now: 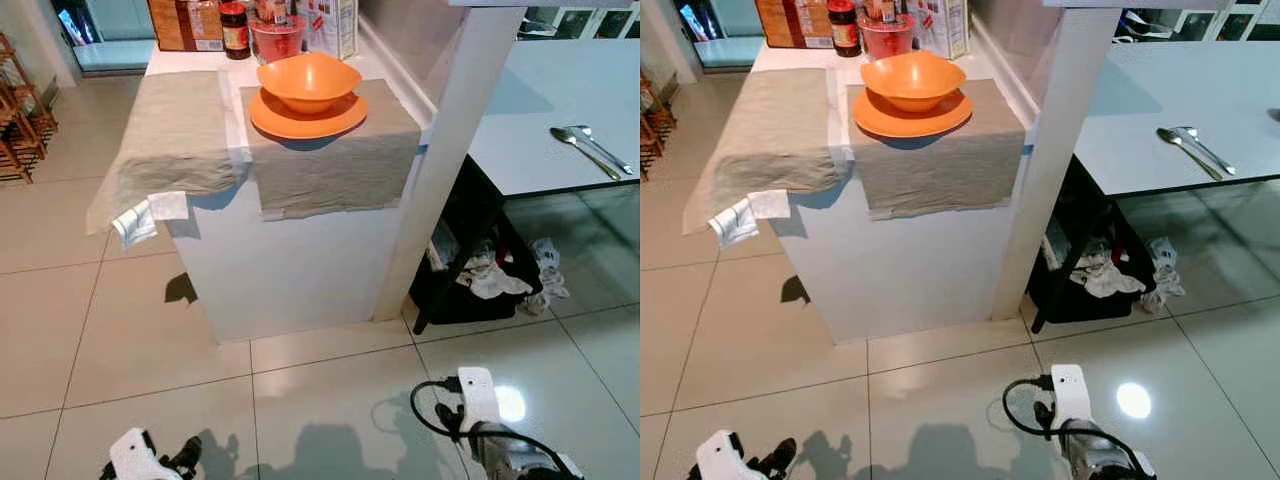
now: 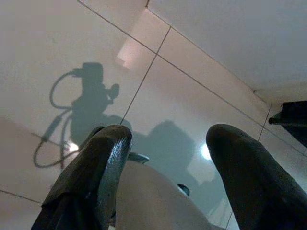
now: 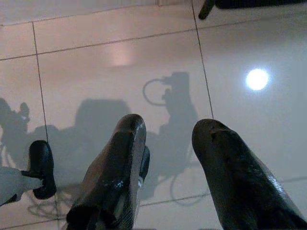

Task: Setting the table

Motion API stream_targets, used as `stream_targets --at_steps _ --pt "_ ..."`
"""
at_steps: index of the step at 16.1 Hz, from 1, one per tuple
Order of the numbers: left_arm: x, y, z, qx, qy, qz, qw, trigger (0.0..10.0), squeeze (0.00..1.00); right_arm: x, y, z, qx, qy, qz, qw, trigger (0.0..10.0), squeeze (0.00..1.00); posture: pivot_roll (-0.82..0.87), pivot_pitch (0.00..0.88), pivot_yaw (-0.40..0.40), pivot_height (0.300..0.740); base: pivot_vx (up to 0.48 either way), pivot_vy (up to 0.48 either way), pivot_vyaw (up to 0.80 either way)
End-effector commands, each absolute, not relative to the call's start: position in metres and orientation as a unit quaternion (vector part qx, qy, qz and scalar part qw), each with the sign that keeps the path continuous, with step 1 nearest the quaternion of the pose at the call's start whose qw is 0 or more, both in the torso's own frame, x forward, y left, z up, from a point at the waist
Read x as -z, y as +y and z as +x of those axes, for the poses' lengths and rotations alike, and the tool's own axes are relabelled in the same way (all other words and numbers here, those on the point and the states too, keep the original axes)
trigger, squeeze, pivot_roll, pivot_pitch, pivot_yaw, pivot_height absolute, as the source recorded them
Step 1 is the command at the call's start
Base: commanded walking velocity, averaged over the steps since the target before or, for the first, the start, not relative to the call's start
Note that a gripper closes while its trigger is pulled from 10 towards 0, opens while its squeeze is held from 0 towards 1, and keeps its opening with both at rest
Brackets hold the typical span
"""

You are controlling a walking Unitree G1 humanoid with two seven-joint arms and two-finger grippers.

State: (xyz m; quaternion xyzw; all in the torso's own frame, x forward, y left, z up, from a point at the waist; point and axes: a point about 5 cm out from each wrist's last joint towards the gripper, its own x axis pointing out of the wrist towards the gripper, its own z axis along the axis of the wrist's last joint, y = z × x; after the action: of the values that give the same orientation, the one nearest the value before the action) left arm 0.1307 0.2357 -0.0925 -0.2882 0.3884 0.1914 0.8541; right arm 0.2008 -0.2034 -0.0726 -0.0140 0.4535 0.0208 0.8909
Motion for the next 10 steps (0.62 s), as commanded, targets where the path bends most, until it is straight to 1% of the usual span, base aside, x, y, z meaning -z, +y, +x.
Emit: stream_targets --at_steps 1,2,3,4,5,6,7,9,10 --pt "0.088 0.235 0.142 -0.185 0.37 -0.291 0.863 10.0 0.0 0.064 -0.202 0.215 -0.025 0.429 -0.019 0.903 10.0 0.0 -0.04 0.033 -0.024 0.74 0.0 0.0 0.0" --pt "0.084 0.238 0.15 -0.187 0.352 -0.301 0.866 10.0 0.0 0.062 -0.201 0.219 -0.027 0.423 -0.017 0.906 10.0 0.0 -0.04 0.03 -0.024 0.74 0.0 0.0 0.0" --pt "0.061 0.247 0.186 -0.158 0.261 -0.33 0.893 10.0 0.0 0.046 -0.194 0.244 -0.035 0.377 0.005 0.925 10.0 0.0 -0.04 0.035 -0.022 0.74 0.0 0.0 0.0" --pt "0.054 0.25 0.197 -0.147 0.238 -0.328 0.902 10.0 0.0 0.04 -0.191 0.252 -0.04 0.361 0.008 0.931 10.0 0.0 -0.05 0.035 -0.022 0.74 0.0 0.0 0.0" --pt "0.053 0.25 0.2 -0.136 0.252 -0.303 0.909 10.0 0.0 0.04 -0.187 0.254 -0.055 0.365 -0.008 0.929 10.0 0.0 -0.05 0.032 -0.022 0.74 0.0 0.0 0.0" --pt "0.061 0.247 0.191 -0.14 0.294 -0.286 0.901 10.0 0.0 0.044 -0.187 0.249 -0.054 0.383 -0.019 0.922 10.0 0.0 -0.04 0.029 -0.023 0.74 0.0 0.0 0.0" --pt "0.066 0.244 0.185 -0.145 0.324 -0.272 0.894 10.0 0.0 0.045 -0.186 0.248 -0.059 0.385 -0.023 0.921 10.0 0.0 -0.04 0.03 -0.023 0.74 0.0 0.0 0.0" --pt "0.064 0.237 0.189 -0.12 0.3 -0.272 0.907 10.0 0.0 0.04 -0.182 0.254 -0.064 0.362 -0.009 0.93 10.0 0.0 -0.05 0.038 -0.021 0.74 0.0 0.0 0.0" --pt "0.066 0.235 0.187 -0.117 0.307 -0.264 0.907 10.0 0.0 0.04 -0.182 0.254 -0.063 0.361 -0.01 0.93 10.0 0.0 -0.05 0.04 -0.019 0.74 0.0 0.0 0.0"
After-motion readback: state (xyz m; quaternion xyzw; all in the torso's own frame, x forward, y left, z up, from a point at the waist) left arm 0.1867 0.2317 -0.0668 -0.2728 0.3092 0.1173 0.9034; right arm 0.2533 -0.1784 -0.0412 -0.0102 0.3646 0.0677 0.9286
